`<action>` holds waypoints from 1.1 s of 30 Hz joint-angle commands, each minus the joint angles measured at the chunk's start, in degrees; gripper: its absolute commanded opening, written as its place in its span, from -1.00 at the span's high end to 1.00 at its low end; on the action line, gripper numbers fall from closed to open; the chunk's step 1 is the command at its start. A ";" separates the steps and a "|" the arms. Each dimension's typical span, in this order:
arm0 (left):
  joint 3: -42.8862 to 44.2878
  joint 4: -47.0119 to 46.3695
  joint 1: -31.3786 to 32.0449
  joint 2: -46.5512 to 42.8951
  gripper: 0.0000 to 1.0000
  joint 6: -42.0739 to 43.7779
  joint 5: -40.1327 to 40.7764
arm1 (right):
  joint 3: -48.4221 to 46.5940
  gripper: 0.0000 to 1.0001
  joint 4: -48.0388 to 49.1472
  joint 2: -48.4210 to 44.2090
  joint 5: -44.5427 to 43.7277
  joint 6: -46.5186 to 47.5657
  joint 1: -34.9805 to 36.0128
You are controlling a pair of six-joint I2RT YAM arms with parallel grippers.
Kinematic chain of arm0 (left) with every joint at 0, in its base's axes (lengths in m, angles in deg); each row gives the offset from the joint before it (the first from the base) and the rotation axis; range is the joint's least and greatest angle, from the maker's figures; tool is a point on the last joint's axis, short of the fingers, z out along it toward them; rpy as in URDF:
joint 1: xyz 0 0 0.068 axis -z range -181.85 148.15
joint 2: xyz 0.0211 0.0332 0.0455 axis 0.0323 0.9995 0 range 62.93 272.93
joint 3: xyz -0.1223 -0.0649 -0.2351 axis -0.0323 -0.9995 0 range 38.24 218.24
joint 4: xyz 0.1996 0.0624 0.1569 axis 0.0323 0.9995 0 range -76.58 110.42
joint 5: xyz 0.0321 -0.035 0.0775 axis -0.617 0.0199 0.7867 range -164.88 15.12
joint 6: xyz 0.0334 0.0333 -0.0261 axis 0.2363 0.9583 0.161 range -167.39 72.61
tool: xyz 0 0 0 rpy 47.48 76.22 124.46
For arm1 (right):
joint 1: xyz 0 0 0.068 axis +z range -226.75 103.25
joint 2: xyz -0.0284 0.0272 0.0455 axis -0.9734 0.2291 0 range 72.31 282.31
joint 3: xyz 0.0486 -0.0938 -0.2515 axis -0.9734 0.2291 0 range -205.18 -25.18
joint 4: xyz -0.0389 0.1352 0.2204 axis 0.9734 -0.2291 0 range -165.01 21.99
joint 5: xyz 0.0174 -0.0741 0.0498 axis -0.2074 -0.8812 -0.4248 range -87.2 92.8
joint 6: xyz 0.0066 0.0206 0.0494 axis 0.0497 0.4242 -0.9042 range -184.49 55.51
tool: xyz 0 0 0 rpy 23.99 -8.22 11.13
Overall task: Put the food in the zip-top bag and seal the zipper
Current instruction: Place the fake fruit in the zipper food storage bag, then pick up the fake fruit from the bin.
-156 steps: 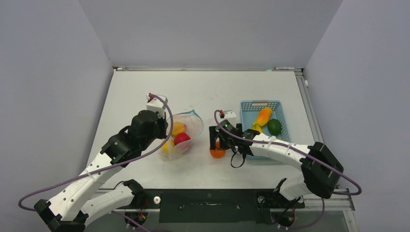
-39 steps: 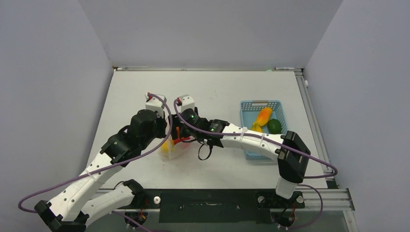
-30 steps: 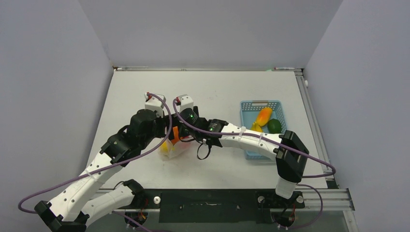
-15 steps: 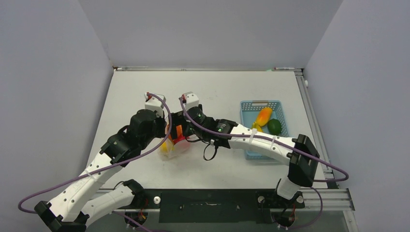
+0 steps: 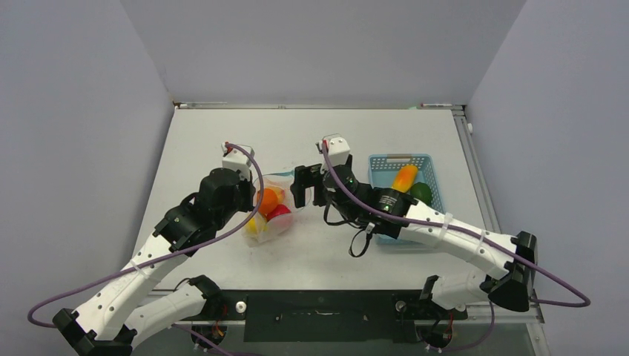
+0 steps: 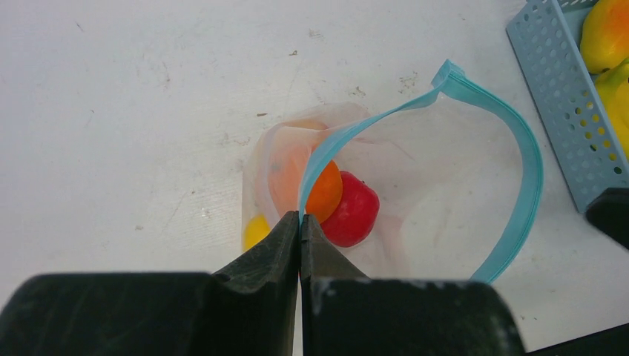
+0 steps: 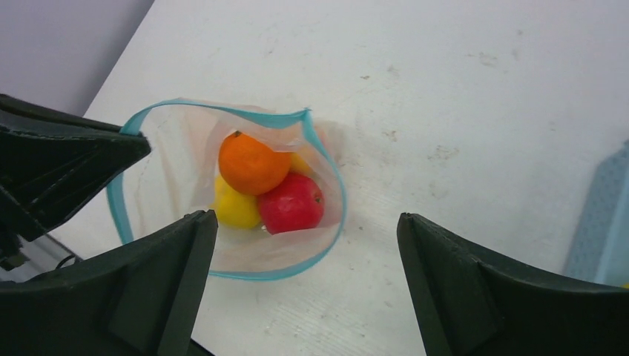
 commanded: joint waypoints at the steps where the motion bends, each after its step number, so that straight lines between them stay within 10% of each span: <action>1: 0.14 -2.87 -0.48 -0.72 1.00 0.38 0.19 | 1.36 -0.91 -6.64 -5.20 -9.15 0.64 -2.00; 15: 0.11 -2.98 -0.48 -0.62 1.00 0.29 -0.39 | 5.51 -0.89 -16.79 -9.03 -21.95 0.32 -16.54; 33: 0.04 -3.03 -0.49 -0.96 1.00 0.42 -1.39 | 15.91 -0.87 -10.97 -3.26 -14.50 3.69 -36.61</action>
